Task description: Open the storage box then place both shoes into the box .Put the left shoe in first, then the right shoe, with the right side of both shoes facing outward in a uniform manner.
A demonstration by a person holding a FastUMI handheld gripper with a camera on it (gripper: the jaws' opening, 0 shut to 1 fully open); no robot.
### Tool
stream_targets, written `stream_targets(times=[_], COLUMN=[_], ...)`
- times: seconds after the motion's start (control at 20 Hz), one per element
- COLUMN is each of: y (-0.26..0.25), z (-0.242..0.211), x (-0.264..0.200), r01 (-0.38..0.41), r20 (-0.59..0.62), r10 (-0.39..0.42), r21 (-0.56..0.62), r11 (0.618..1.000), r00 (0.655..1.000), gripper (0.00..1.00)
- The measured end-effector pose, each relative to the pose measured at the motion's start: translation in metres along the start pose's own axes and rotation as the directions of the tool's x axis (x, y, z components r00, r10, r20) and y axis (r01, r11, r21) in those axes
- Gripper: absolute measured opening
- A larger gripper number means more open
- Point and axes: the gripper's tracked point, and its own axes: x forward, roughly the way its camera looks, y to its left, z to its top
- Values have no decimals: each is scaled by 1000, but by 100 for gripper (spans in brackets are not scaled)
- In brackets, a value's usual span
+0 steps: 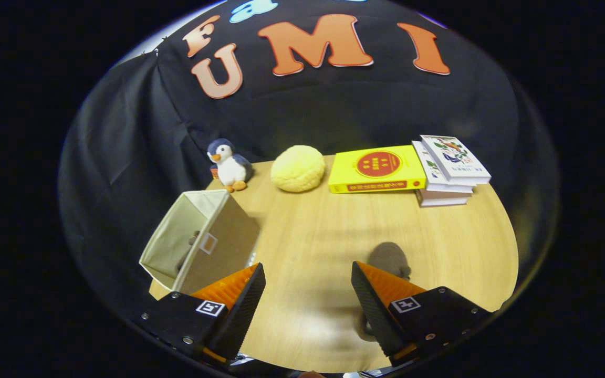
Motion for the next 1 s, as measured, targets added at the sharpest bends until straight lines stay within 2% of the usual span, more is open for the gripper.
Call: stream_targets(times=[0.2,0.55,0.75,1.0], y=[-54,-109,-121,-138], z=[-39,-85,-102,-93], x=[6,28,47,76], r01=[90,125,122,149], r20=[-83,-184,-227,-201], r10=[-88,-120,-122,-147], r21=[18,18,-17,-6], r11=[996,992,992,989], r00=[993,976,966,969], gripper=[99,96,87,74])
